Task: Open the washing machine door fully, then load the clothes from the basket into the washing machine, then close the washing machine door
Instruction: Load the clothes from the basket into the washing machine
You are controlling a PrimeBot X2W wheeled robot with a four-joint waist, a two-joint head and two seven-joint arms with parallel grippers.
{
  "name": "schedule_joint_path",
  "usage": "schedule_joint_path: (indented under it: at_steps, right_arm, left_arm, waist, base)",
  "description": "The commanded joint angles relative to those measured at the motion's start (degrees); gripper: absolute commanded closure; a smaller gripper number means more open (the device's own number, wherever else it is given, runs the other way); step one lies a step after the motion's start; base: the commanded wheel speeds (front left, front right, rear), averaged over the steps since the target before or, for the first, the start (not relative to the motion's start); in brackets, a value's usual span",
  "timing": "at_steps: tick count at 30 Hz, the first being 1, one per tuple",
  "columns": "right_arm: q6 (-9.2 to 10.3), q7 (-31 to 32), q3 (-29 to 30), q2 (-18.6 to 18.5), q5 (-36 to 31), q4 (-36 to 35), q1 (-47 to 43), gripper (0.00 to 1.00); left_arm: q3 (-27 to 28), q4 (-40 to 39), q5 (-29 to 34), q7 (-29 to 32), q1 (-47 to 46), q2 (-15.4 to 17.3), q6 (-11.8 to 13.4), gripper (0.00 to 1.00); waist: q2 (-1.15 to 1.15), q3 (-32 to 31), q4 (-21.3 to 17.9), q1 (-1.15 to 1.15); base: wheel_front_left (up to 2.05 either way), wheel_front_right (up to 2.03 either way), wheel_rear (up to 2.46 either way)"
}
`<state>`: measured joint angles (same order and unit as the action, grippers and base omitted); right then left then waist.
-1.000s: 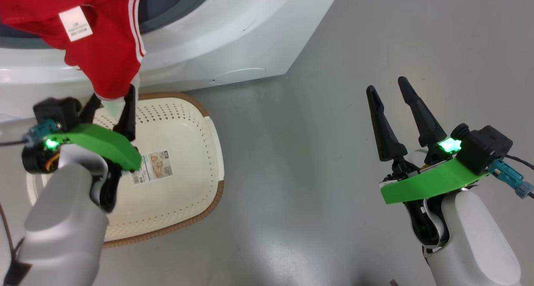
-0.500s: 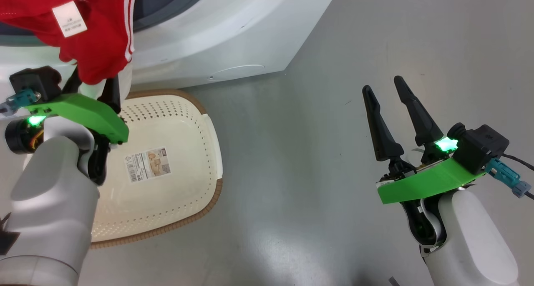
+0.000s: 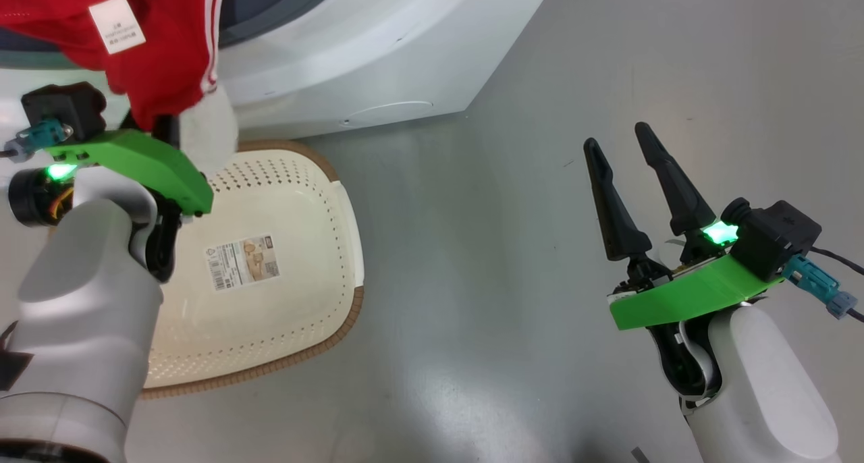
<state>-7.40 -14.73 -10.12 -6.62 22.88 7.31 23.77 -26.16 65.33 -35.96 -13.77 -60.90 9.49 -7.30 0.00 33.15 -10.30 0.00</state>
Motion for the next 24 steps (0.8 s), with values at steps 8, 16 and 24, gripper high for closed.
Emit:
schedule_joint_path:
  at_steps: [8, 16, 24]
  right_arm:
    - [-0.09, -0.27, -0.48, 0.14, -0.21, -0.96, -0.46, 0.00]
    - [-0.09, -0.27, -0.21, 0.22, -0.16, -0.85, -1.06, 0.00]
    - [-0.09, -0.27, 0.27, 0.25, -0.03, -0.82, -1.78, 0.00]
  left_arm:
    - [-2.02, -2.26, -2.68, -0.78, -0.48, 2.60, -0.19, 1.00]
    - [-3.51, -8.38, -3.25, -1.18, 1.84, 4.64, -0.19, 1.00]
    - [-0.91, -20.05, -0.87, -1.21, 5.16, 8.01, 0.15, 1.00]
  waist:
    - [0.00, -0.28, 0.45, 0.00]
    - [0.00, -1.51, 1.12, 0.00]
    - [0.00, -2.37, 2.16, 0.00]
  base:
    - [0.00, 0.00, 0.00]
    - [0.00, 0.00, 0.00]
    - [0.00, 0.00, 0.00]
